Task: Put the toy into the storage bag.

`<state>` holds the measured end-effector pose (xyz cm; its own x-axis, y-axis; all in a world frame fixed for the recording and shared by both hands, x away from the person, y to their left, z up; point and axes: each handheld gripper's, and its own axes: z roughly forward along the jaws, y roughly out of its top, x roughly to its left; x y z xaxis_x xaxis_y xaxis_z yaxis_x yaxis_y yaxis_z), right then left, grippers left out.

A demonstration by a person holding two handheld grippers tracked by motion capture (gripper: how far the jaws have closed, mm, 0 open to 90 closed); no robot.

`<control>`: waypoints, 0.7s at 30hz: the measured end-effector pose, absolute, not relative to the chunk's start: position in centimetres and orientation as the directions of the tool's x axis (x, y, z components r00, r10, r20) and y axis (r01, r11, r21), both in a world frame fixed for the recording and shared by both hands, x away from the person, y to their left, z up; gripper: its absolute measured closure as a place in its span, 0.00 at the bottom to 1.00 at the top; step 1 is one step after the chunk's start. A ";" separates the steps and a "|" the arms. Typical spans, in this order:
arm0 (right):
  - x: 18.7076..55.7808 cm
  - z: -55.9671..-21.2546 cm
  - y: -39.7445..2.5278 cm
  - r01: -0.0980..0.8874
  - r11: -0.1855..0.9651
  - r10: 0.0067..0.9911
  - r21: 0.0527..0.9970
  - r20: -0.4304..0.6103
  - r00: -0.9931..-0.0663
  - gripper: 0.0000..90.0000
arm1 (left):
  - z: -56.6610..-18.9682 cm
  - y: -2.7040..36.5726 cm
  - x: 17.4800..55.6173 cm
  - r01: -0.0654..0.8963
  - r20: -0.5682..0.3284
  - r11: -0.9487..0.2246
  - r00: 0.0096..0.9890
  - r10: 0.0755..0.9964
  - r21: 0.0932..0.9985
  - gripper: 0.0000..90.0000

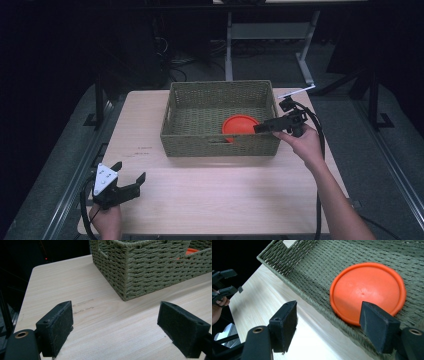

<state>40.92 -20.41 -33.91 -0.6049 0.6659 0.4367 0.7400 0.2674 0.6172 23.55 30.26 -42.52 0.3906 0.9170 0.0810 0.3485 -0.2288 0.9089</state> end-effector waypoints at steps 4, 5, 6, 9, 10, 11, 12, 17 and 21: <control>40.4 -34.1 -20.8 0.739 0.264 0.666 0.620 0.437 -0.605 0.33 | -42.5 30.2 23.5 0.348 0.081 -0.228 0.390 0.917 0.909 0.14; 40.2 -34.1 -20.9 0.736 0.265 0.666 0.623 0.434 -0.607 0.33 | -42.5 30.2 23.5 0.348 0.082 -0.229 0.390 0.917 0.909 0.14; 40.1 -34.1 -20.9 0.736 0.263 0.665 0.623 0.436 -0.607 0.33 | -42.5 30.2 23.5 0.348 0.081 -0.228 0.390 0.917 0.909 0.14; 39.6 -34.0 -21.0 0.728 0.271 0.658 0.630 0.431 -0.618 0.32 | -42.5 30.3 23.5 0.351 0.077 -0.225 0.389 0.918 0.909 0.14; 39.4 -34.0 -21.0 0.725 0.273 0.656 0.633 0.429 -0.621 0.32 | -42.5 30.3 23.5 0.351 0.074 -0.220 0.387 0.919 0.910 0.14; 39.3 -34.0 -21.0 0.723 0.276 0.654 0.633 0.427 -0.624 0.32 | -42.5 30.3 23.5 0.348 0.073 -0.219 0.386 0.920 0.912 0.14; 39.1 -34.0 -21.0 0.723 0.277 0.654 0.633 0.427 -0.625 0.32 | -42.5 30.3 23.5 0.347 0.072 -0.217 0.385 0.920 0.912 0.14; 38.4 -34.2 -21.4 0.713 0.285 0.644 0.641 0.423 -0.637 0.31 | -42.5 30.3 23.5 0.349 0.071 -0.217 0.387 0.920 0.911 0.14; 37.8 -34.3 -22.0 0.708 0.274 0.640 0.650 0.426 -0.639 0.31 | -42.5 30.3 23.5 0.350 0.069 -0.216 0.388 0.919 0.911 0.14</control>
<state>37.82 -21.98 -34.28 -0.6390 0.6403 0.4262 0.7085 0.2742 0.6503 23.49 30.34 -42.52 0.3884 0.9189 0.0687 0.3504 -0.2163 0.9113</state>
